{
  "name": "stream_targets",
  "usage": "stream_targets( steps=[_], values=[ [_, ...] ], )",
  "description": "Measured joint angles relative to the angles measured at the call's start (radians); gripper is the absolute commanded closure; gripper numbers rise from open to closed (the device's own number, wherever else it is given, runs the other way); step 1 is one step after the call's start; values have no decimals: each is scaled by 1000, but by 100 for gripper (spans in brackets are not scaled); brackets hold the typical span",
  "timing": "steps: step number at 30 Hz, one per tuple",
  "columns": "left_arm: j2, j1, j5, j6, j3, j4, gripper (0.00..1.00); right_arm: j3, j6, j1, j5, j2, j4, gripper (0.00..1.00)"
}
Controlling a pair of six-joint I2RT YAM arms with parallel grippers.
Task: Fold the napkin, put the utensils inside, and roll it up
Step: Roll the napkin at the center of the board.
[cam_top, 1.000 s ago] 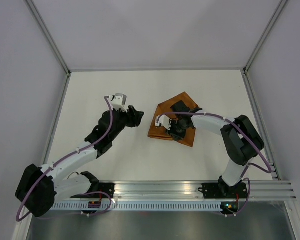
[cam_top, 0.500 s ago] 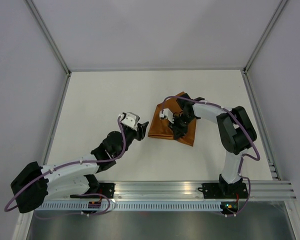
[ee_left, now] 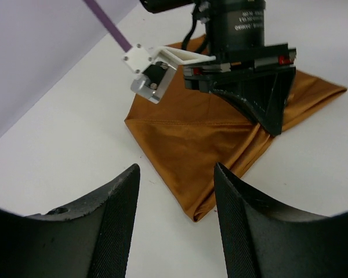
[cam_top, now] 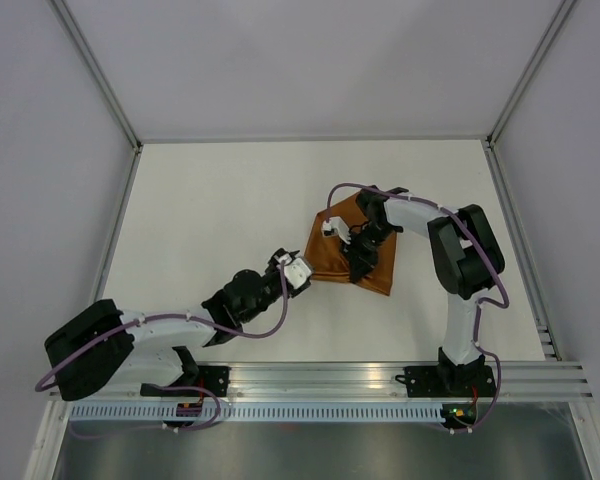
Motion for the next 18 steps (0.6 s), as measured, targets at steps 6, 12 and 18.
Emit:
stream_targets(
  steps=[6,12,18],
  values=[
    [187,-34,61,131,117,-58,35,10,2,-2,-4,17,-72,78],
    [282,-82,106,196,169,-110,34,13,10,-2,-7,32,-122,78],
    [369,-114,137,227,197,-142,31,13,25,-2,-12,48,-162,78]
  ],
)
